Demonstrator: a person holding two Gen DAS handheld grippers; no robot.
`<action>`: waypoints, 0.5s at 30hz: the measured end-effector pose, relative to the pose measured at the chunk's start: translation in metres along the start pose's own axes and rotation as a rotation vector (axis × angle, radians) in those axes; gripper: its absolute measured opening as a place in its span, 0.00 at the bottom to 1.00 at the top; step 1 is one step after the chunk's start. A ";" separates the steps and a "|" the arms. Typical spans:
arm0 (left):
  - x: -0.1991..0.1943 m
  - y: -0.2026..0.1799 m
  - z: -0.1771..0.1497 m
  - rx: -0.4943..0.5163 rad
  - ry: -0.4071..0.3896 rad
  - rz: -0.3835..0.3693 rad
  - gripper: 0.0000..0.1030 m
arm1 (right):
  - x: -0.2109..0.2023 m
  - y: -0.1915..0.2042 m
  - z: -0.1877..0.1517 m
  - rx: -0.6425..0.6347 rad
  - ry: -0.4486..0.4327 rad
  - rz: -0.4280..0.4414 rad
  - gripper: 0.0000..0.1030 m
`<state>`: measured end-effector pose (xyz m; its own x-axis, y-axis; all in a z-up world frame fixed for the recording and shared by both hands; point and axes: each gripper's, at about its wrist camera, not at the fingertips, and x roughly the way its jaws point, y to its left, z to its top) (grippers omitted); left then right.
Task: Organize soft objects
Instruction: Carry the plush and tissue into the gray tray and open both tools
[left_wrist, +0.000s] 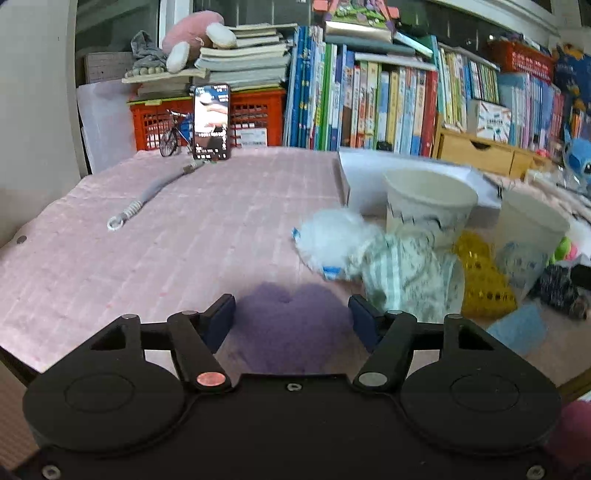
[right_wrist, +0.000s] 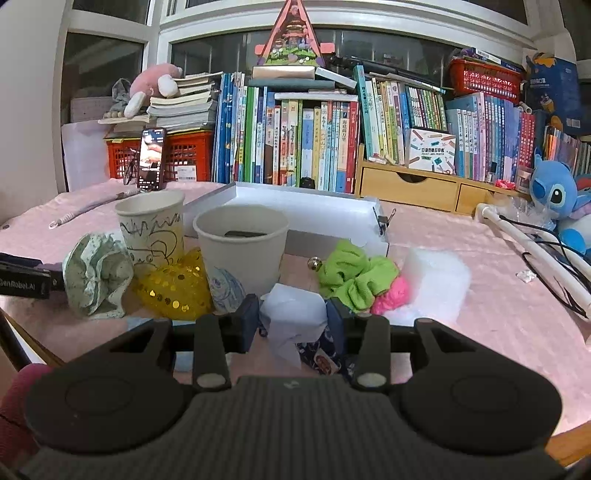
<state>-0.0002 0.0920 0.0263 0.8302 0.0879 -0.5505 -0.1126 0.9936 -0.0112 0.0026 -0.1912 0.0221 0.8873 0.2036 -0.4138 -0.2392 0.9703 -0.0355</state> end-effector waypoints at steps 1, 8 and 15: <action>-0.002 0.002 0.004 -0.003 -0.011 -0.002 0.63 | 0.000 -0.001 0.001 -0.001 -0.005 0.000 0.44; -0.008 0.006 0.044 -0.010 -0.097 -0.046 0.63 | 0.000 -0.015 0.016 0.027 -0.048 -0.022 0.44; 0.001 -0.012 0.113 0.012 -0.159 -0.203 0.63 | 0.012 -0.041 0.054 0.066 -0.088 -0.024 0.44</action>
<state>0.0635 0.0878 0.1199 0.9106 -0.1045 -0.3999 0.0708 0.9926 -0.0982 0.0447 -0.2218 0.0676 0.9243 0.1885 -0.3319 -0.1940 0.9809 0.0167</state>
